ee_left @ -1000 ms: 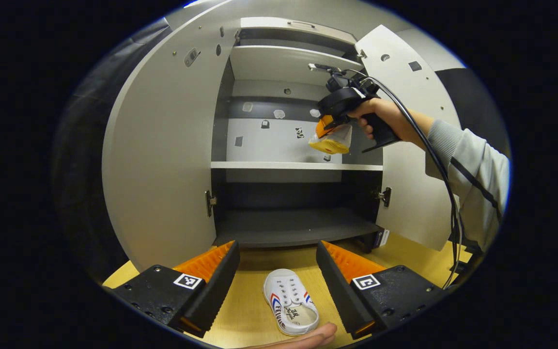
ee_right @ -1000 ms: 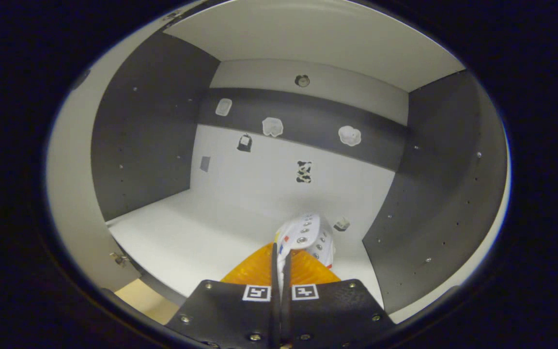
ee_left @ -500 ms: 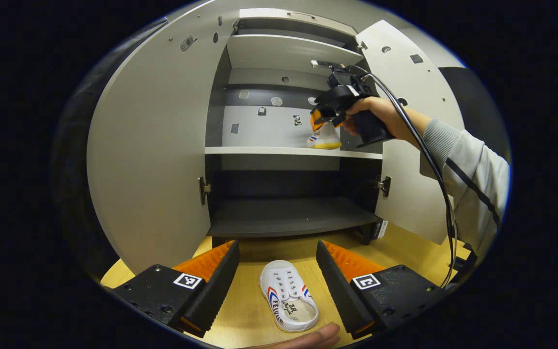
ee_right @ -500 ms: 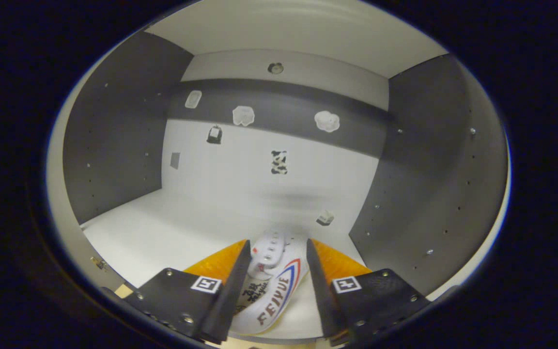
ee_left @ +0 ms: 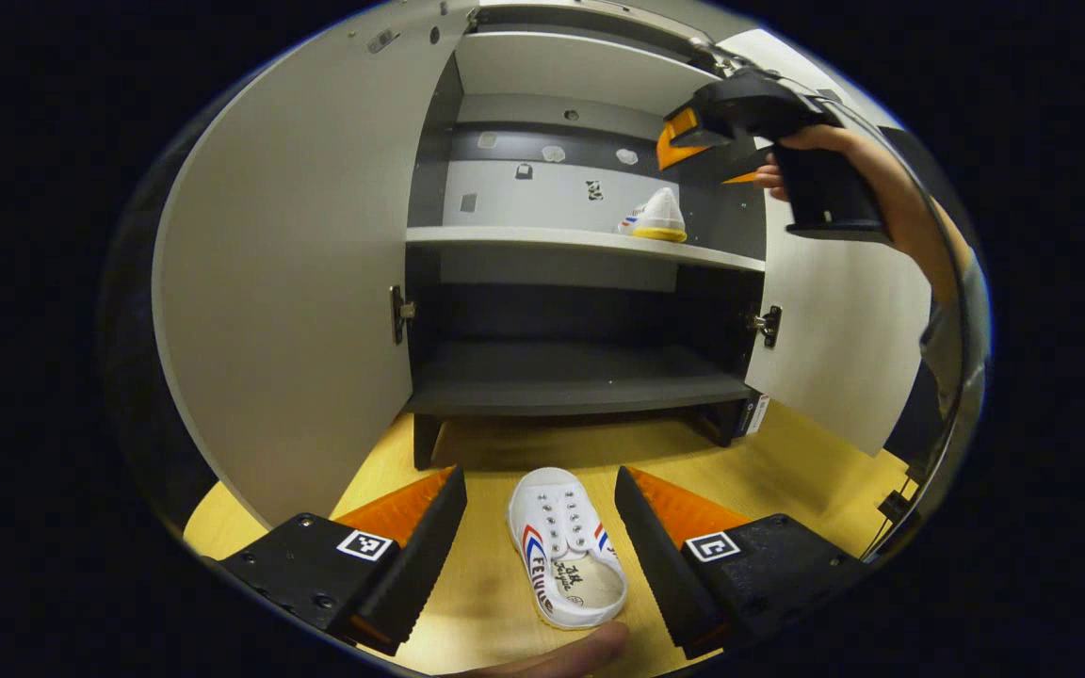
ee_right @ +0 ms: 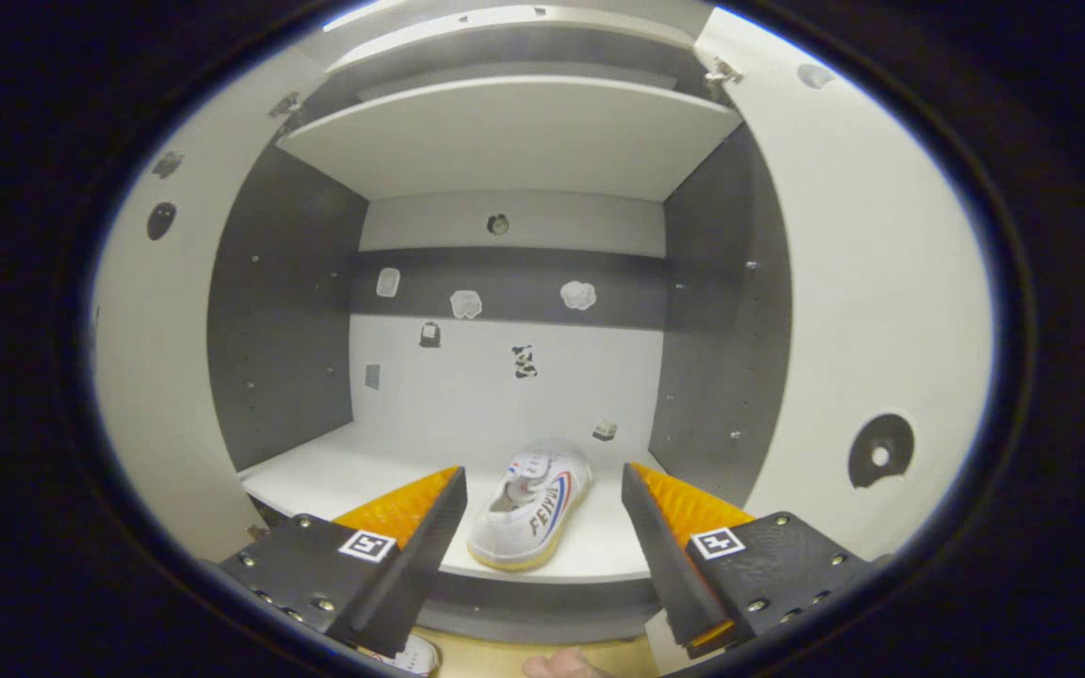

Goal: Grab one shoe with the right hand and put it into the shoe cabinet, grab the other shoe with the left hand and put it into the shoe cabinet; then close the right door with the right hand and the left door with the left hand.

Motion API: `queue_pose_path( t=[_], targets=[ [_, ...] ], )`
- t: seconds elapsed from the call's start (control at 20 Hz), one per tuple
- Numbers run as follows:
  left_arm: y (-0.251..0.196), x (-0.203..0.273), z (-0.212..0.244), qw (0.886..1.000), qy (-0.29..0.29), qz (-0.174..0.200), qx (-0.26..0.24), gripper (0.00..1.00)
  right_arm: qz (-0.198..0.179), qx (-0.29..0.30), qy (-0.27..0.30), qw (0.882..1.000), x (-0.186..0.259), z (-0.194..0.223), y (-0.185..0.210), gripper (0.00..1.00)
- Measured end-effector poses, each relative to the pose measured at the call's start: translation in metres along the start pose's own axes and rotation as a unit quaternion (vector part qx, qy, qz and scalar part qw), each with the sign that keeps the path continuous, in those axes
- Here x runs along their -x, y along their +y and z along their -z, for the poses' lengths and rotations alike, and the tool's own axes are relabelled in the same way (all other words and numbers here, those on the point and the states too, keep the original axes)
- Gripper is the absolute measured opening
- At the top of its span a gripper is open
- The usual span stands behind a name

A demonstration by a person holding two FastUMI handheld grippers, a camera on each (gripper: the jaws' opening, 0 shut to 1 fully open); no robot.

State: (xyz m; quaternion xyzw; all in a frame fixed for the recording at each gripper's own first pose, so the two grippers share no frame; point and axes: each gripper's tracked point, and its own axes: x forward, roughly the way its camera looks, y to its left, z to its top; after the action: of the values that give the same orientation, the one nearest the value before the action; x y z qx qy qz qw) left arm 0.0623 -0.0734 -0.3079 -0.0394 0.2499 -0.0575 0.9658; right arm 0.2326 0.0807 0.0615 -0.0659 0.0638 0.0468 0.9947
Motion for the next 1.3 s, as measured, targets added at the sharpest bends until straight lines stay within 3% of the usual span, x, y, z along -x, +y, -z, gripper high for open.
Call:
queue_pose_path(
  t=[0.3, 0.5, 0.6, 0.9, 1.15, 1.3],
  targets=[
    [0.006, -0.009, 0.067, 0.997, 0.079, 0.011, -0.013, 0.97, -0.011, -0.025, -0.038, 0.999, 0.085, 0.033, 0.009, 0.98],
    [-0.006, -0.007, 0.098, 0.992, 0.116, 0.041, -0.007, 0.96, 0.012, -0.029, -0.046, 0.998, 0.128, 0.061, 0.003, 0.98],
    [-0.001, -0.008, 0.09, 0.994, 0.094, 0.048, 0.003, 0.97, 0.017, -0.026, -0.068, 0.997, 0.145, 0.067, 0.001, 0.98],
    [0.003, -0.017, 0.099, 0.991, 0.123, 0.059, -0.003, 0.93, 0.008, 0.014, -0.088, 0.996, 0.16, 0.089, -0.001, 0.98],
    [0.015, -0.037, 0.108, 0.985, 0.164, 0.033, -0.038, 0.92, 0.011, 0.007, -0.088, 0.996, 0.158, 0.096, -0.015, 0.98],
    [0.012, -0.047, 0.121, 0.976, 0.213, 0.041, -0.008, 0.81, 0.017, 0.0, -0.094, 0.995, 0.158, 0.099, -0.03, 0.98]
  ],
)
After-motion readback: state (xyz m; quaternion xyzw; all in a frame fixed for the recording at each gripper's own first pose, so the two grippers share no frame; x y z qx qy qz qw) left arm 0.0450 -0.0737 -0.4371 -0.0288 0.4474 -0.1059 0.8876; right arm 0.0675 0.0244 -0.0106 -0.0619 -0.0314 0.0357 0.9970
